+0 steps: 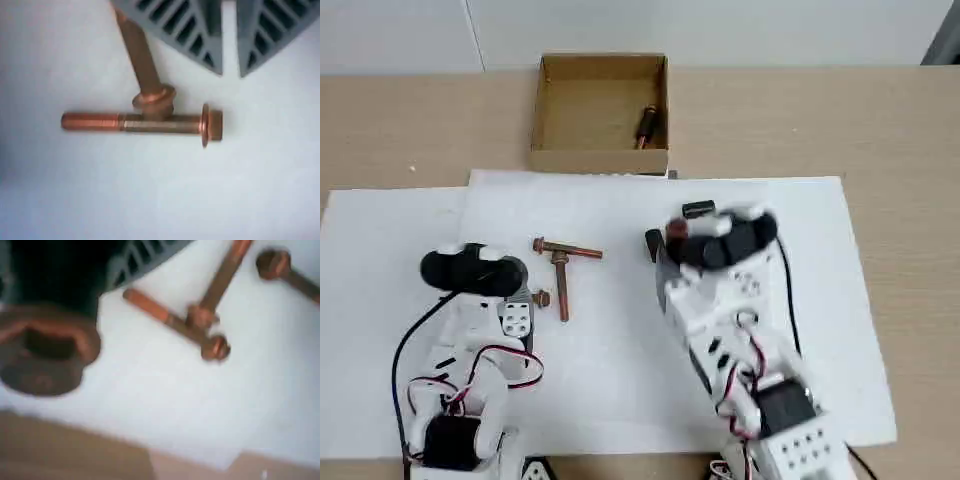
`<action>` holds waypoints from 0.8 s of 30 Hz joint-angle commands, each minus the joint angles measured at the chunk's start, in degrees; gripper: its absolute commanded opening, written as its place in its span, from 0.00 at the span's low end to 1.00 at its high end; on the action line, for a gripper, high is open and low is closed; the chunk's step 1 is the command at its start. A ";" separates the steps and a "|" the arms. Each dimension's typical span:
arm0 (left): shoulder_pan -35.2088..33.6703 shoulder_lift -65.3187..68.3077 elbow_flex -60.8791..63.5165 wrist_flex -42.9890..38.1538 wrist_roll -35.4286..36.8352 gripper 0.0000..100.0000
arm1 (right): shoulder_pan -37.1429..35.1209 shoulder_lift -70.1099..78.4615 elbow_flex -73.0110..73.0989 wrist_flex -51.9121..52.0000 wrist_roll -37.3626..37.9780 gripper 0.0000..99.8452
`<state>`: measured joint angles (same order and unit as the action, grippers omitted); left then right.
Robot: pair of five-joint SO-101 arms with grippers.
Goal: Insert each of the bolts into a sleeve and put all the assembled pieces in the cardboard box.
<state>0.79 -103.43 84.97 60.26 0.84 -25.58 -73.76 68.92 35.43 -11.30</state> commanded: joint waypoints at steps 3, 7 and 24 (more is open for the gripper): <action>-0.79 -0.44 2.86 0.00 -1.32 0.00 | 2.33 27.30 -25.23 -2.77 -1.14 0.00; -0.62 -0.44 4.88 -0.18 -1.14 0.00 | 3.91 43.91 -41.93 -2.77 -0.97 0.00; -0.44 -0.44 10.95 -8.18 -1.05 0.00 | 3.56 103.52 -103.21 -2.59 13.98 0.00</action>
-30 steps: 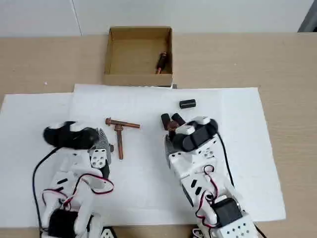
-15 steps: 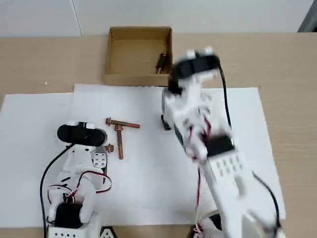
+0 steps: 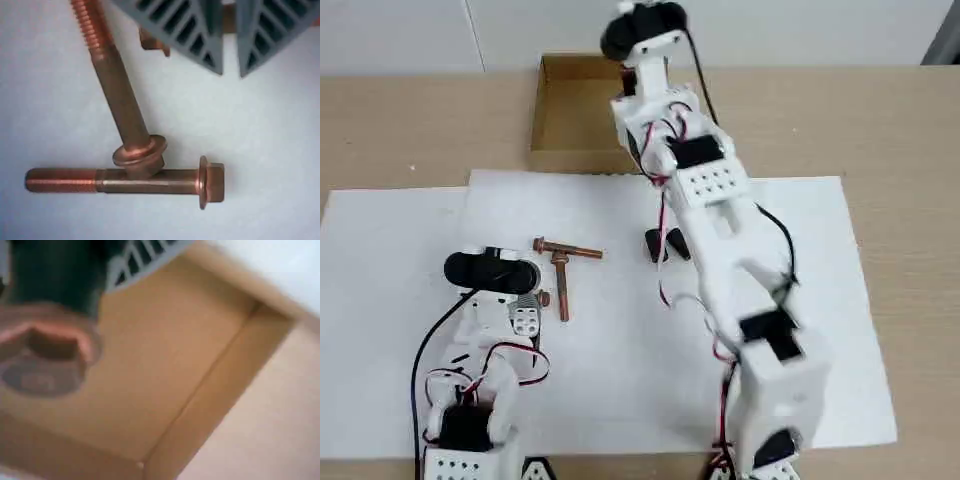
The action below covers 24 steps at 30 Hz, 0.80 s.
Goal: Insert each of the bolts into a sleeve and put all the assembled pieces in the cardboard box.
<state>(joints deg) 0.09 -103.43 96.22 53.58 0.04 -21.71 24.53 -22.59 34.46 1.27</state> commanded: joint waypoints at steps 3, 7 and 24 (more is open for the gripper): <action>0.26 -0.44 -0.31 -1.49 -0.26 0.00 | -1.27 12.44 -18.20 -1.36 2.81 0.01; 0.26 -0.44 -0.31 -1.49 -0.26 0.00 | -2.24 19.47 -24.26 -1.10 4.57 0.12; 0.26 -0.44 -0.31 -1.49 -0.26 0.00 | -3.47 16.57 -30.59 18.59 4.13 0.17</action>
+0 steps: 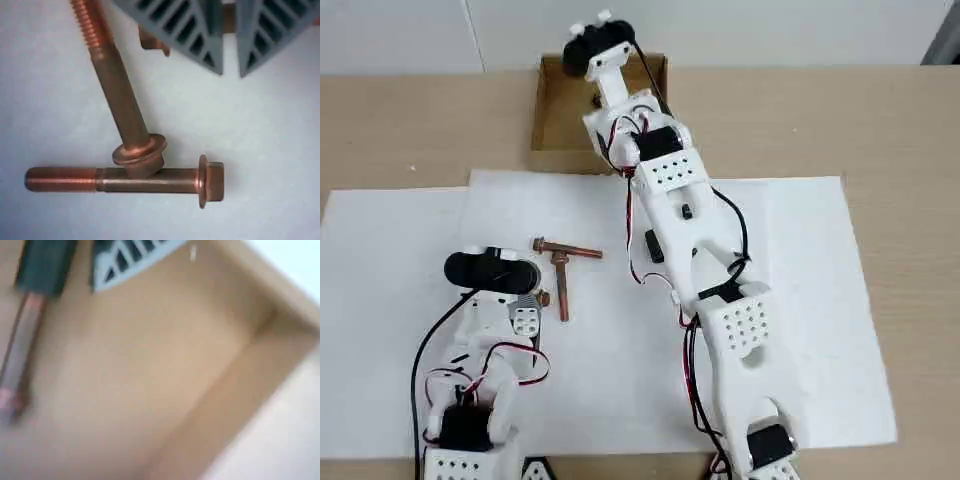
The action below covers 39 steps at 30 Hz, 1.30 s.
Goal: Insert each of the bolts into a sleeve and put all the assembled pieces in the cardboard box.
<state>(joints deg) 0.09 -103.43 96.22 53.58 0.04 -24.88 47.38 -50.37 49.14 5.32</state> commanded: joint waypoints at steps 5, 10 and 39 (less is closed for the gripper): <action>0.26 -0.44 -0.31 -1.49 -0.26 0.00 | -0.22 -10.68 -2.81 15.34 0.09 0.17; 0.26 -0.44 -0.31 -1.49 -0.26 0.00 | -0.31 -14.81 -2.81 25.54 0.09 0.07; 0.18 -0.44 -0.31 -1.49 -0.26 0.00 | -1.45 -25.01 18.20 47.87 -3.25 0.02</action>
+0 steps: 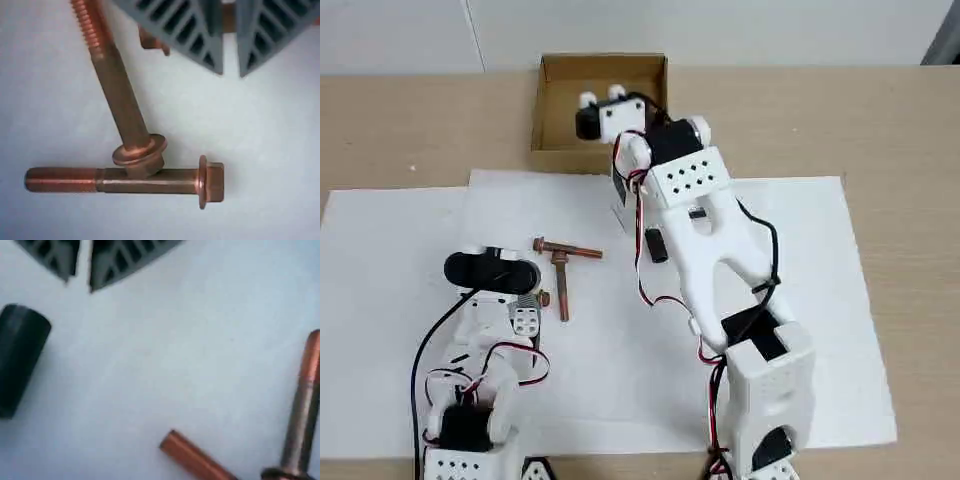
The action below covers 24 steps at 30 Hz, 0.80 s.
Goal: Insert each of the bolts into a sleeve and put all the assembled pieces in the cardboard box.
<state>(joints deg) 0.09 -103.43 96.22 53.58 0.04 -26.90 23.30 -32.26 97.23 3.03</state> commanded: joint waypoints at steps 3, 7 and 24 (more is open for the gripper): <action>0.26 -0.44 -0.31 -1.49 -0.26 0.00 | 0.57 1.98 0.09 -0.22 -0.97 0.10; 0.26 -0.44 -0.31 -1.49 -0.26 0.00 | 0.57 5.32 0.09 -1.45 -0.70 0.13; 0.26 -0.44 -0.31 -1.49 -0.26 0.00 | 1.89 14.73 0.09 -6.37 -0.53 0.10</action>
<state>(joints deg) 0.09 -103.43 96.22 53.58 0.04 -25.93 37.10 -32.26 91.52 2.77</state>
